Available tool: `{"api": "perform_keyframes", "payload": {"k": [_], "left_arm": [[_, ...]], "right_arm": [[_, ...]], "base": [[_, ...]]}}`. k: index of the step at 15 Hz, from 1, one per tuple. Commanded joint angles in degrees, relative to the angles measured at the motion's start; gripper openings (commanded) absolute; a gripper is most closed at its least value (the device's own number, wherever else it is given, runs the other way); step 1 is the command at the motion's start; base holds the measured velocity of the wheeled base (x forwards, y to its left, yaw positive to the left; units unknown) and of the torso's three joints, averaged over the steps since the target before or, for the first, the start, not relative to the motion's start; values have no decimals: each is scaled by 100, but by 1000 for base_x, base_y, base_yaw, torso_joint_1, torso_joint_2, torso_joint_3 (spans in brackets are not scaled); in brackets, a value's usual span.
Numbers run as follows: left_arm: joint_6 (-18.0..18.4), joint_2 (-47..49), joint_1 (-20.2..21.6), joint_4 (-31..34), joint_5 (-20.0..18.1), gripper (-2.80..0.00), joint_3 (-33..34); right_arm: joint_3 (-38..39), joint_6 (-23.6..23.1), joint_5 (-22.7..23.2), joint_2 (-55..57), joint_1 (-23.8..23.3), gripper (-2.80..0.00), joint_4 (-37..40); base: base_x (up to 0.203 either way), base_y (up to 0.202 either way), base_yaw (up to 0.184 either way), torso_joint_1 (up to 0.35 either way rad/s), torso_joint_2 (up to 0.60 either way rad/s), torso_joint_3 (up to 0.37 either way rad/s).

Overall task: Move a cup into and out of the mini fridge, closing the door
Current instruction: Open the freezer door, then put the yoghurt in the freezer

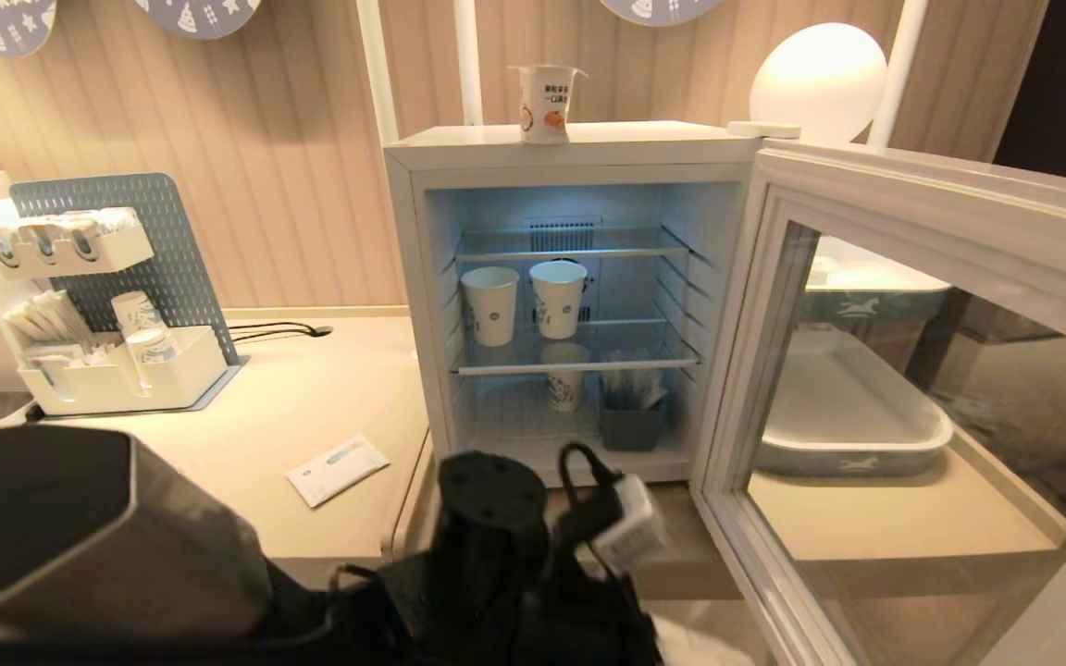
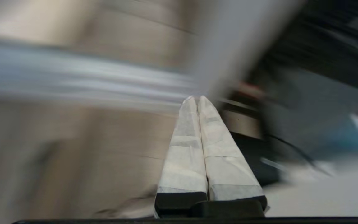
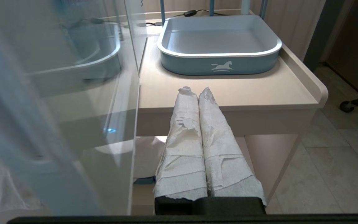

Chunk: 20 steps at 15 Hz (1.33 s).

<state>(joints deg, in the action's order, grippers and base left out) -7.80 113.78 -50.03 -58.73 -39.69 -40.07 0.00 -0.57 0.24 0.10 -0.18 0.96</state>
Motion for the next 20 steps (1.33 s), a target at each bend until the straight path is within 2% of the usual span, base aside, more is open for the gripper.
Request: {"api": "perform_keyframes", "payload": {"k": [1,3,4,5,6,9,10,12,13,15,16,18,20], "left_arm": [[31,-547,1003,84,946,-280,9],[51,-1783,1795,825,1339,-280,-130],[46,-2701,2212,1576,1469,-280,-382],[27,-3570,2626,2567,1576,-280,-797],[-11,-4427,3086,3949,1685,-280,-1476],[-103,-6329,4181,8110,2145,-280,-4009],[-111,-6907,4423,9216,2495,-280,-4586],[-115,-7783,4717,10652,3326,-280,-5321],[-106,-8158,4798,11138,3628,-280,-5494],[-89,-8664,4950,11675,3879,-280,-5529],[-89,-8836,5031,11717,3884,-280,-5251],[-63,-9488,5130,11647,3897,-280,-4269],[83,-10140,5116,11157,3890,-280,-3118]], "right_arm": [[0,-4,2,8,1,-280,0],[0,-4,2,8,1,-280,0],[0,-4,2,8,1,-280,0],[0,-4,2,8,1,-280,0],[0,-4,2,8,1,-280,-5],[0,-4,2,8,1,-280,0],[0,-4,2,8,1,-280,-1],[0,-4,2,8,1,-280,0],[0,-4,2,8,1,-280,0],[0,-4,2,8,1,-280,0],[0,-4,2,8,1,-280,0],[0,-4,2,8,1,-280,0],[0,-4,2,8,1,-280,0]], "base": [[0,0,0,0,0,0],[0,0,0,0,0,0],[0,0,0,0,0,0],[0,0,0,0,0,0],[0,0,0,0,0,0],[0,0,0,0,0,0],[0,0,0,0,0,0],[0,0,0,0,0,0],[0,0,0,0,0,0],[0,0,0,0,0,0],[0,0,0,0,0,0],[0,0,0,0,0,0],[0,0,0,0,0,0]]}}
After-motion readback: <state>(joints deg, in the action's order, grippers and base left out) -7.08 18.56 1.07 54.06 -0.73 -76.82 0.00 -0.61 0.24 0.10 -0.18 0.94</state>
